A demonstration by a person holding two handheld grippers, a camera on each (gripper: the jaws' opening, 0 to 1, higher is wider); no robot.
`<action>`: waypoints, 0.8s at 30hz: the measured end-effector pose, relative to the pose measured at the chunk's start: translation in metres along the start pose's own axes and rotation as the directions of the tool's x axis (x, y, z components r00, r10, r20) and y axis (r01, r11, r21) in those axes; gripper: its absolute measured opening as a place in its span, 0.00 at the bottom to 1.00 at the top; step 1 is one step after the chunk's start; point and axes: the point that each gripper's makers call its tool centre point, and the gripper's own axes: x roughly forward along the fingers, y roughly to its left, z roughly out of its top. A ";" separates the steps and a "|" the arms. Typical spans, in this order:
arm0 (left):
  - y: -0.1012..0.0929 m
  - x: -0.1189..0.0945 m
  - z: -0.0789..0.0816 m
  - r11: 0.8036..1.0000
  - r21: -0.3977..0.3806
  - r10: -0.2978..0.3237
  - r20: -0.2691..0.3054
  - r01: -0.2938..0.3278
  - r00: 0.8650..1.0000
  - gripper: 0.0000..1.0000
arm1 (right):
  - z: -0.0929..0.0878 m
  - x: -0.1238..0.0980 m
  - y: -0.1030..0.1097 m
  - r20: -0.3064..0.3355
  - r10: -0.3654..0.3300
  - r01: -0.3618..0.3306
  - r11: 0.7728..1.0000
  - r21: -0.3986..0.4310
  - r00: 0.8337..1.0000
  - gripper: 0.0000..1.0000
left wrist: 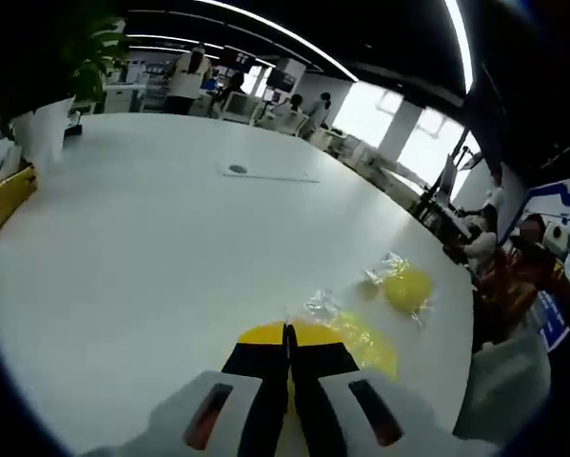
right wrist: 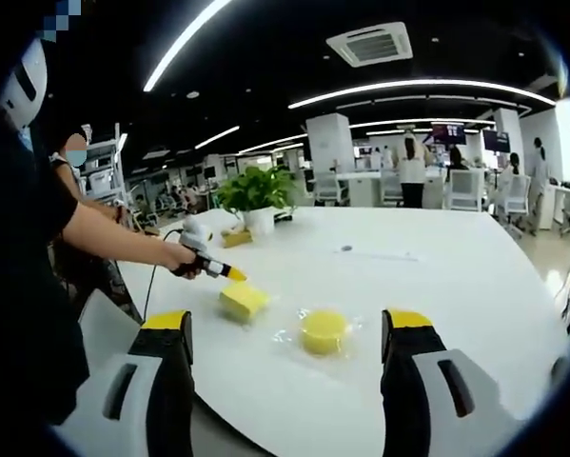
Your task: Compare the silicone blocks by pressing each to a similar depth, holding the contact briefly, and releasing to observe deformation and rebound differences across the visible hardness samples.
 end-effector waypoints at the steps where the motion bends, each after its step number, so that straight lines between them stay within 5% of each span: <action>1: 0.000 0.000 -0.002 1.000 0.013 -0.003 -0.009 0.003 1.000 0.00 | 0.000 0.000 0.000 -0.002 0.000 0.000 1.000 -0.002 1.000 0.74; 5: 0.004 -0.001 -0.009 0.999 0.040 0.004 -0.049 -0.002 0.999 0.00 | -0.002 0.000 -0.001 -0.009 0.000 0.000 1.000 0.007 1.000 0.73; 12: 0.015 -0.013 -0.004 0.999 0.011 0.049 -0.029 -0.049 0.998 0.05 | -0.009 0.008 0.009 -0.042 0.035 -0.035 0.999 0.006 0.998 0.76; 16: 0.016 -0.031 0.002 0.996 0.019 0.091 0.020 -0.091 0.996 0.08 | -0.006 0.010 0.011 -0.040 0.024 -0.026 0.998 -0.055 0.999 0.76; 20: 0.005 -0.049 0.013 0.993 -0.085 0.097 0.129 -0.086 0.987 0.19 | -0.005 0.013 0.009 -0.025 0.022 -0.023 0.999 -0.028 0.999 0.75; 24: -0.015 -0.068 0.008 0.998 -0.001 0.067 0.133 -0.068 0.989 0.29 | -0.007 0.015 0.011 -0.038 0.025 -0.026 0.999 -0.024 0.999 0.72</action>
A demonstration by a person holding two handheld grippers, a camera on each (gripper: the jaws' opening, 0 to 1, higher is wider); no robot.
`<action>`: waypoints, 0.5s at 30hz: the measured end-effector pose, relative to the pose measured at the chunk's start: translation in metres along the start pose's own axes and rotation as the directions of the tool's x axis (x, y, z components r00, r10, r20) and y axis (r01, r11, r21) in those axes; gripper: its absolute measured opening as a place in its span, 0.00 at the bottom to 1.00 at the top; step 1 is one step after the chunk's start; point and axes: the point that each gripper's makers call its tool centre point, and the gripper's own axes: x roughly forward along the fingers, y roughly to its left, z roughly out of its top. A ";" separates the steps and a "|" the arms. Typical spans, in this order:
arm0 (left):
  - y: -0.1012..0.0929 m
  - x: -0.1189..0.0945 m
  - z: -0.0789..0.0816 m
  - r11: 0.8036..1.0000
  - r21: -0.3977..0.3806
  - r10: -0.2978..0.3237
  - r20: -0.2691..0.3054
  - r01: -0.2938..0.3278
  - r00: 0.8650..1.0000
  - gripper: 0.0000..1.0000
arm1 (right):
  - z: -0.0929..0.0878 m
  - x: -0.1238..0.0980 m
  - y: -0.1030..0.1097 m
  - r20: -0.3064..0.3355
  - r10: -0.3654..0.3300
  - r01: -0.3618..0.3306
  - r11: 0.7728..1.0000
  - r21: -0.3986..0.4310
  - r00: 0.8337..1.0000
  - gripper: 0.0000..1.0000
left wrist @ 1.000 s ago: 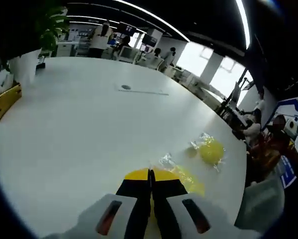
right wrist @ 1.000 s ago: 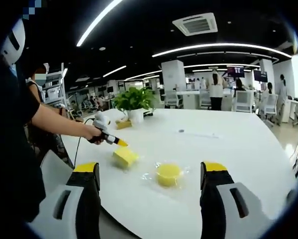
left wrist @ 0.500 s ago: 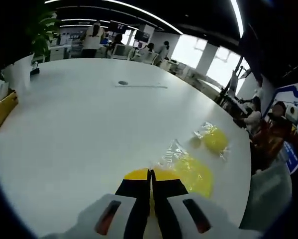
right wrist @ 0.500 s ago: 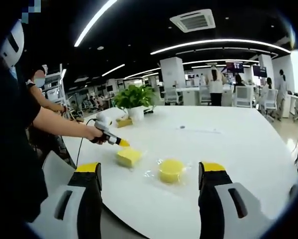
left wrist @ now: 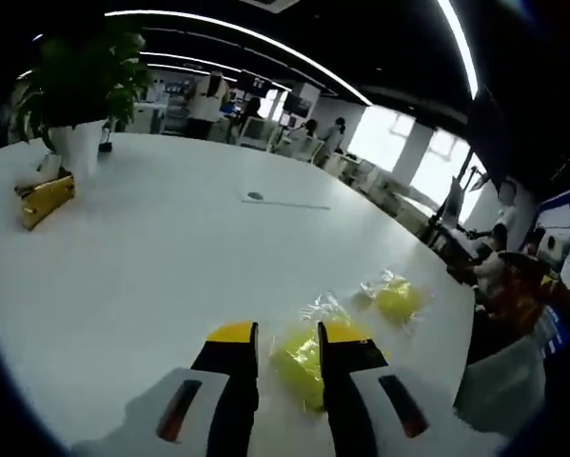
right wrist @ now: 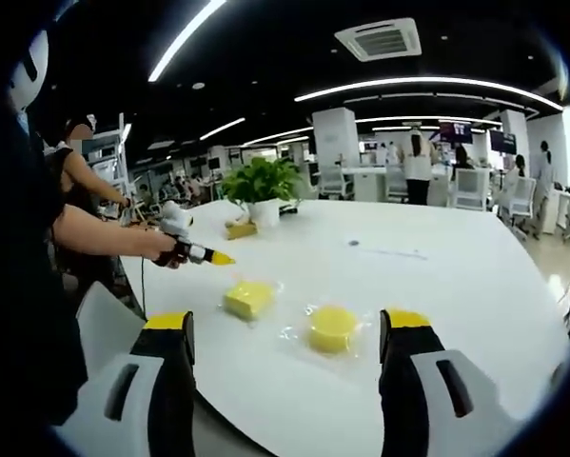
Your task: Compare the silicone blocks by pressing each to a similar depth, holding the contact briefly, and releasing to observe deformation and rebound differences across the visible hardness samples.
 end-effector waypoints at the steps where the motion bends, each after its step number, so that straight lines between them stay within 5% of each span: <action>1: -0.003 -0.005 0.003 1.000 0.030 0.000 0.013 -0.001 1.000 0.33 | 0.000 0.000 0.002 -0.008 0.005 -0.005 1.000 -0.021 1.000 0.70; 3: -0.014 -0.017 0.008 0.999 0.039 -0.010 0.047 0.008 0.999 0.38 | 0.002 -0.003 0.004 -0.013 0.001 -0.002 0.997 -0.082 1.000 0.68; 6: -0.028 -0.030 0.013 0.996 0.088 -0.039 0.069 0.033 0.997 0.43 | 0.005 -0.005 0.003 0.004 0.001 0.000 0.998 -0.069 1.000 0.70; 15: -0.073 -0.057 0.031 0.946 0.316 -0.108 0.107 0.070 0.988 0.62 | 0.007 -0.003 -0.009 -0.004 -0.045 0.044 0.996 -0.078 0.999 0.71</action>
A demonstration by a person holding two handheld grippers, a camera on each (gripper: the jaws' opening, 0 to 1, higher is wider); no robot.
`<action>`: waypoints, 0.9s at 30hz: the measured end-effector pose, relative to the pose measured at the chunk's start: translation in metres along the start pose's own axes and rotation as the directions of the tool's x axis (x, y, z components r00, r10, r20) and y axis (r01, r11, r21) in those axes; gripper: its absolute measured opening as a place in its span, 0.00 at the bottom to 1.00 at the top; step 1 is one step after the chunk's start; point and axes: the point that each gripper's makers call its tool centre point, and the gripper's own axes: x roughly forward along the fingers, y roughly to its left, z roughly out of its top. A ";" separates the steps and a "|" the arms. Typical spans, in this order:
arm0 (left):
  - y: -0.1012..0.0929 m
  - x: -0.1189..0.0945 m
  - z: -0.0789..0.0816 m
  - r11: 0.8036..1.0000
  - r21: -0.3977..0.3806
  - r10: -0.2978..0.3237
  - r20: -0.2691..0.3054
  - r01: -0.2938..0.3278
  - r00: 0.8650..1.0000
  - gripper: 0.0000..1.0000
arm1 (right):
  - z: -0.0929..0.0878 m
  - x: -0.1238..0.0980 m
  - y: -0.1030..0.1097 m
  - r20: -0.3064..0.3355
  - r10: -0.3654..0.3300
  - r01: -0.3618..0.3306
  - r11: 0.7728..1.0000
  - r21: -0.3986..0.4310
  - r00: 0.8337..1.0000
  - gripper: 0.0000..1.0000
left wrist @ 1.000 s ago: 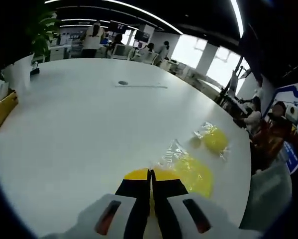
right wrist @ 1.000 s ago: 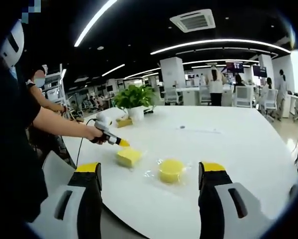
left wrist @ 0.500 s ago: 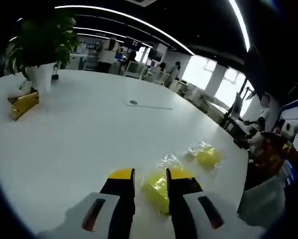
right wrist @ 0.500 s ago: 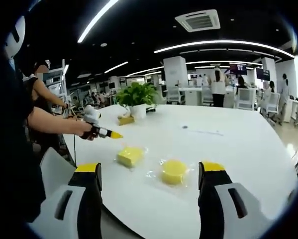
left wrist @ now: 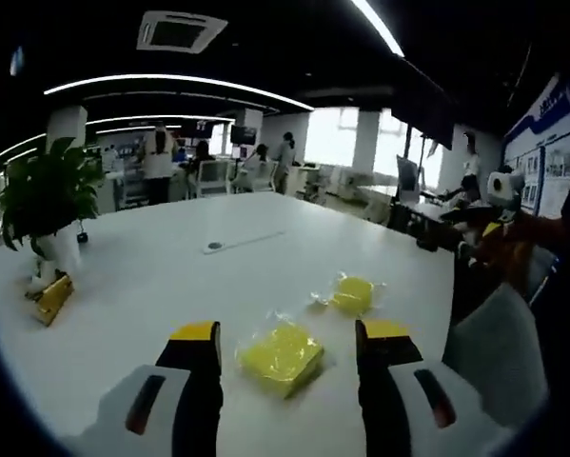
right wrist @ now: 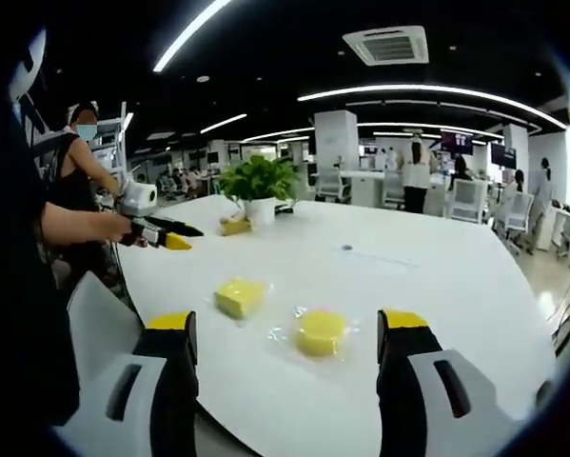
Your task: Compare the silicone blocks by pressing each to a similar depth, holding the contact briefly, and releasing to observe deformation and rebound differences across the visible hardness samples.
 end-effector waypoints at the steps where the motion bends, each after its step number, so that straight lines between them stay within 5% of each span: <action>1: -0.007 -0.003 0.002 1.000 0.019 -0.002 -0.005 0.002 1.000 0.65 | 0.001 0.000 0.000 0.003 0.000 0.000 1.000 -0.008 1.000 0.71; 6: -0.022 -0.020 0.006 0.999 0.042 -0.018 0.011 0.017 1.000 0.75 | 0.006 0.000 0.001 0.015 -0.001 0.001 0.999 -0.032 1.000 0.72; 10: -0.028 -0.040 0.006 0.992 0.128 -0.003 -0.006 0.004 1.000 0.79 | 0.017 -0.004 0.004 0.083 0.013 -0.012 1.000 -0.016 0.996 0.77; 15: -0.038 -0.055 0.004 0.999 0.040 -0.029 0.039 0.028 0.999 0.86 | 0.019 -0.005 0.008 0.101 0.010 -0.010 1.000 0.000 0.995 0.83; 19: -0.039 -0.064 0.003 0.999 0.045 -0.004 0.065 0.001 0.998 0.93 | 0.019 -0.003 0.016 0.098 0.034 -0.033 0.999 -0.012 0.995 0.87; 22: -0.030 -0.071 -0.009 0.997 0.054 0.052 0.016 -0.053 0.999 0.99 | 0.016 0.000 0.019 0.088 0.032 -0.029 0.999 -0.026 0.996 0.92; 27: -0.031 -0.085 -0.012 0.997 0.042 0.068 0.018 -0.068 0.998 0.99 | 0.007 0.005 0.026 0.061 0.048 -0.046 0.998 -0.033 0.997 0.96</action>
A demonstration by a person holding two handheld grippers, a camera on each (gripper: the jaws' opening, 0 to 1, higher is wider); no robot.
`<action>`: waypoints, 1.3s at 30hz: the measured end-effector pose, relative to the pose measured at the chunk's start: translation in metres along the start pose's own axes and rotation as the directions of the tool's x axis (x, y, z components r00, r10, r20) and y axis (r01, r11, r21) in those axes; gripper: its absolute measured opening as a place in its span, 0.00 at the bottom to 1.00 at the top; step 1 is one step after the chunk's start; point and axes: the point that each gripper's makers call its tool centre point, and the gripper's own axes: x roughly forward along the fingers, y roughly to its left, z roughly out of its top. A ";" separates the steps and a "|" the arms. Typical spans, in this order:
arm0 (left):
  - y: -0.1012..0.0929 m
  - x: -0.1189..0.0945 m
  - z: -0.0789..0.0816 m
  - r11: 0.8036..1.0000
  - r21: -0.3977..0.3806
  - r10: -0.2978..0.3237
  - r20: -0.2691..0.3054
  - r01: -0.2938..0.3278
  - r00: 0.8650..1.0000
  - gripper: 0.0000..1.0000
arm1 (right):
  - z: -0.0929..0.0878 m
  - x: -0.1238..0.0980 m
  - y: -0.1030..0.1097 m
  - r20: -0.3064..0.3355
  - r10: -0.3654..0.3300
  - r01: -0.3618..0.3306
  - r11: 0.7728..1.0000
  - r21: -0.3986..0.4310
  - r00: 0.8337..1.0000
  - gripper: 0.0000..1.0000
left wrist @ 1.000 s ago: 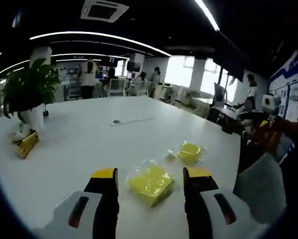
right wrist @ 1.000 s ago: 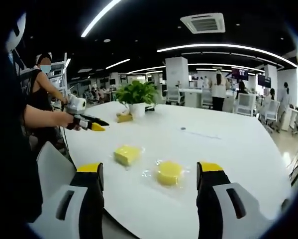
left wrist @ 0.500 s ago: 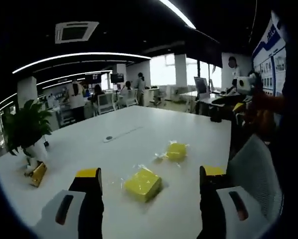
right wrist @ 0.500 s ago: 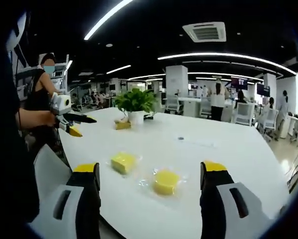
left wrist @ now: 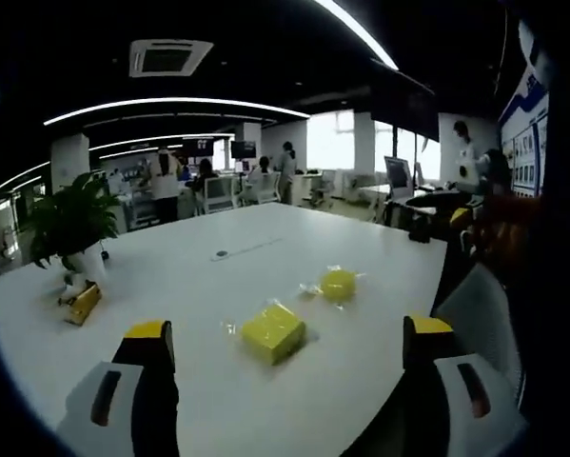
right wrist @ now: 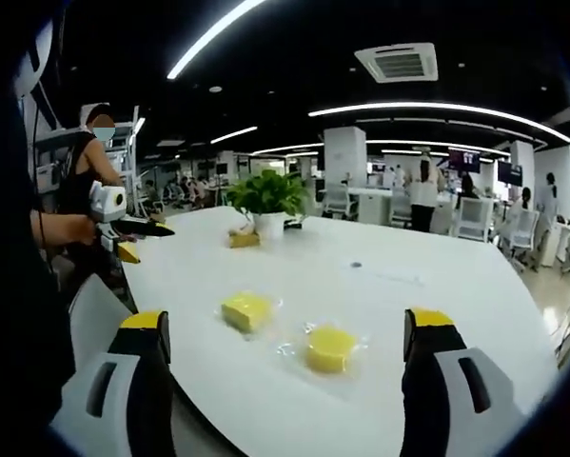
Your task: Compare the silicone blocks by pressing each to a similar depth, holding the contact briefly, and releasing to observe deformation and rebound differences across the visible hardness samples.
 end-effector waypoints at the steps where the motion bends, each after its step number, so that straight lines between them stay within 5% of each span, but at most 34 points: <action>1: 0.000 -0.002 0.000 1.000 -0.007 0.002 0.001 -0.002 1.000 0.99 | -0.004 0.001 0.001 -0.012 0.003 -0.003 1.000 0.004 1.000 0.96; 10: -0.008 -0.018 -0.020 1.000 -0.028 -0.006 -0.057 0.005 0.998 0.99 | -0.032 -0.002 -0.004 -0.142 -0.007 0.013 0.999 0.044 0.990 0.96; 25: 0.000 -0.030 -0.018 0.973 -0.229 -0.042 -0.094 0.020 0.995 0.99 | -0.030 -0.013 0.004 -0.223 -0.056 0.077 0.994 0.083 0.973 0.92; 30: 0.003 -0.034 -0.018 0.973 -0.229 -0.064 -0.115 0.036 0.991 0.99 | -0.019 -0.008 0.014 -0.222 -0.062 0.079 0.994 0.072 0.973 0.92; 39: -0.001 -0.031 -0.021 0.964 -0.256 -0.120 -0.178 0.072 0.977 0.99 | -0.024 -0.009 0.027 -0.305 -0.067 0.080 0.996 0.031 0.950 0.87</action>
